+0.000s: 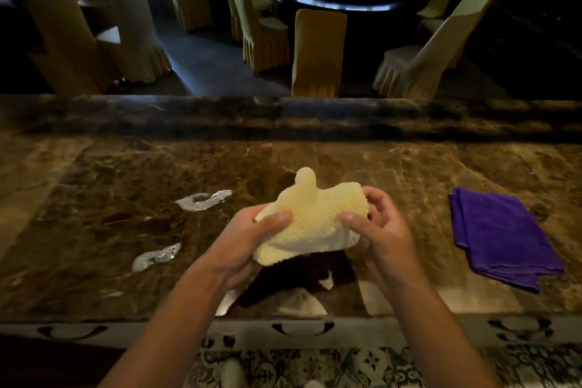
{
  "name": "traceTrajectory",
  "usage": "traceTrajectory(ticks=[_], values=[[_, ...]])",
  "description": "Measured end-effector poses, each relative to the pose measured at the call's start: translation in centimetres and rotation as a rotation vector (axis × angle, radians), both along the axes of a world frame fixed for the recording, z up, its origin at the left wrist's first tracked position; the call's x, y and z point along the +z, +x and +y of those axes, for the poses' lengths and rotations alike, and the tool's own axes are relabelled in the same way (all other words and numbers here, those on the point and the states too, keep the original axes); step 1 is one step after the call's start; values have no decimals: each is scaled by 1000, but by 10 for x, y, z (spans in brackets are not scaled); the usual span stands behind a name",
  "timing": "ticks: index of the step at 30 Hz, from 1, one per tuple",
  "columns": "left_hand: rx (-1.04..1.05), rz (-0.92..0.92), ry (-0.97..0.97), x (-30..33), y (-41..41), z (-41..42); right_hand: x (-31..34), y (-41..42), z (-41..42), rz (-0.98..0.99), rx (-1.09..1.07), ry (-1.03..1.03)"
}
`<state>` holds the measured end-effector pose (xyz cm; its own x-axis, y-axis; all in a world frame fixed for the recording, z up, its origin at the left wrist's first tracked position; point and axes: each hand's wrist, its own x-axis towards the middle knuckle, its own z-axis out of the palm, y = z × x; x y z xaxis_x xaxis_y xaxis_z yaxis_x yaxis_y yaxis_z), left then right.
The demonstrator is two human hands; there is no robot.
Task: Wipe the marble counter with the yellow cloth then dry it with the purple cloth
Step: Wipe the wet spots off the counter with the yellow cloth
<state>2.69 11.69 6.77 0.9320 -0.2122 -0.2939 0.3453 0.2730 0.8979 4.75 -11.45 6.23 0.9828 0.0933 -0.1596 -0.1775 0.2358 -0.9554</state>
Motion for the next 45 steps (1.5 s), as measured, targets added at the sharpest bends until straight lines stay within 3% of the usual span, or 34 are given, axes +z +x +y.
traceTrajectory(ticks=[3, 7, 12, 18, 21, 24, 30, 35, 38, 40, 42, 45], values=[[24, -15, -88, -2, -9, 37, -6, -4, 53, 185, 109, 299], [152, -48, -127, -3, -13, 85, -17, -10, 120, 337, 204, 277], [159, -84, -186, -12, -16, 130, -21, -13, 175, 435, 348, 253], [251, -85, -206, -22, -18, 162, -16, -4, 196, 431, 397, 43], [338, -63, -200, -24, -17, 170, -8, 8, 195, 342, 417, -195], [462, -33, -163, -25, -14, 168, -4, 18, 188, 212, 382, -294], [617, -22, 80, -33, -1, 156, 0, 44, 171, 183, 354, -127], [474, -62, 296, -41, 21, 157, 10, 76, 155, 69, 336, -194], [475, -138, 619, -52, 33, 186, 15, 100, 140, -200, 271, -531], [492, -183, 1001, -68, 36, 221, 2, 115, 137, -429, 281, -975], [399, -155, 1385, -86, 37, 258, -18, 119, 143, -557, 443, -1303], [322, -49, 1597, -110, 29, 302, -53, 103, 152, -528, 617, -1306]])
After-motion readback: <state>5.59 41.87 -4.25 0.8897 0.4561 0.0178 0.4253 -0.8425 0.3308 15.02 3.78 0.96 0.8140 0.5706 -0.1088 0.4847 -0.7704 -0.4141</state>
